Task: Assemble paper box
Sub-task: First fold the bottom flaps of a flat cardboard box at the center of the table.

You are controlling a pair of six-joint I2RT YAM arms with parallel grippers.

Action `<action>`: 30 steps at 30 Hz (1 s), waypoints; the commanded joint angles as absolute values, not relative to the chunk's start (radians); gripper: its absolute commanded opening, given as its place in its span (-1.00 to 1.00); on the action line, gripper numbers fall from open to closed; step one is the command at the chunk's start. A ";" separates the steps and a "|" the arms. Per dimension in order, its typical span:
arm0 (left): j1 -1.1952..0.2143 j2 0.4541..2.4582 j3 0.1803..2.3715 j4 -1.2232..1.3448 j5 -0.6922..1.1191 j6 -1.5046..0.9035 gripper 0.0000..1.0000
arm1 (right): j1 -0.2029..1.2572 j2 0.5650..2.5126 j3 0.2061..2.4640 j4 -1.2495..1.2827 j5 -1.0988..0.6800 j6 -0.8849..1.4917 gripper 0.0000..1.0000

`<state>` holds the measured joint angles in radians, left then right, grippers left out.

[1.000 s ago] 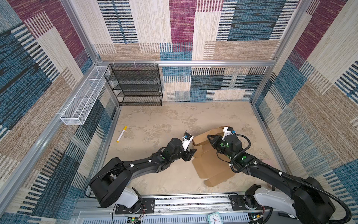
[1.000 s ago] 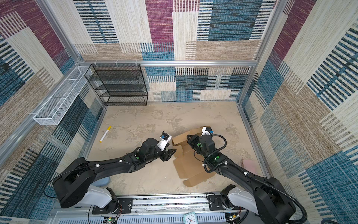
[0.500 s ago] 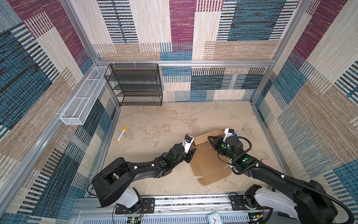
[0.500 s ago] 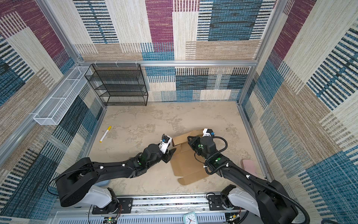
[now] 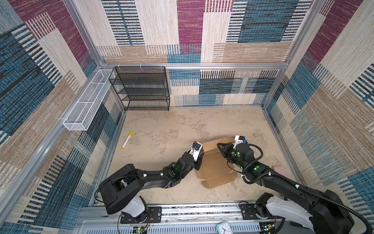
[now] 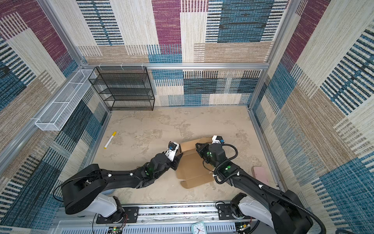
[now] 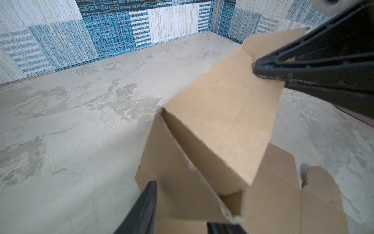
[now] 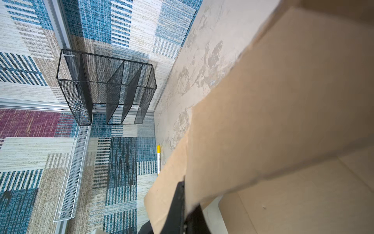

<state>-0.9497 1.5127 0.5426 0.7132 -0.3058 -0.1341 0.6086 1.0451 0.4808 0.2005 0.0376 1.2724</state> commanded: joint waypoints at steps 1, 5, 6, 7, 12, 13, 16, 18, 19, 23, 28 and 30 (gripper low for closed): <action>-0.953 1.508 0.529 0.824 -0.375 -0.131 -0.22 | 0.616 1.051 0.495 0.135 0.034 1.275 -1.00; -0.959 1.512 0.518 0.845 -0.396 -0.125 -0.31 | 0.626 1.068 0.506 0.134 0.029 1.282 -1.00; -0.963 1.511 0.518 0.847 -0.404 -0.122 -0.33 | 0.633 1.072 0.510 0.134 0.030 1.281 -1.00; -0.967 1.511 0.518 0.847 -0.413 -0.117 -0.34 | 0.636 1.075 0.513 0.131 0.032 1.282 -1.00; -0.980 1.510 0.518 0.850 -0.452 -0.094 -0.40 | 0.658 1.089 0.531 0.126 0.043 1.286 -1.00; -0.983 1.511 0.518 0.850 -0.459 -0.092 -0.42 | 0.660 1.090 0.533 0.125 0.045 1.287 -1.00; -0.988 1.512 0.518 0.851 -0.476 -0.087 -0.46 | 0.672 1.094 0.539 0.122 0.049 1.289 -0.98; -0.988 1.515 0.518 0.851 -0.488 -0.086 -0.50 | 0.684 1.095 0.543 0.119 0.055 1.294 -0.97; -0.991 1.515 0.517 0.851 -0.493 -0.086 -0.52 | 0.691 1.095 0.545 0.121 0.057 1.299 -0.96; -0.996 1.519 0.518 0.856 -0.519 -0.080 -0.55 | 0.718 1.104 0.553 0.118 0.067 1.310 -0.93; -1.005 1.526 0.521 0.857 -0.547 -0.069 -0.60 | 0.734 1.117 0.558 0.117 0.067 1.323 -0.91; -1.009 1.530 0.520 0.860 -0.551 -0.069 -0.63 | 0.739 1.116 0.560 0.115 0.068 1.325 -0.90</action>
<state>-1.0046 1.5269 0.5159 0.7712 -0.5472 -0.0925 0.7288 1.1130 0.5533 0.1585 0.1162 1.3228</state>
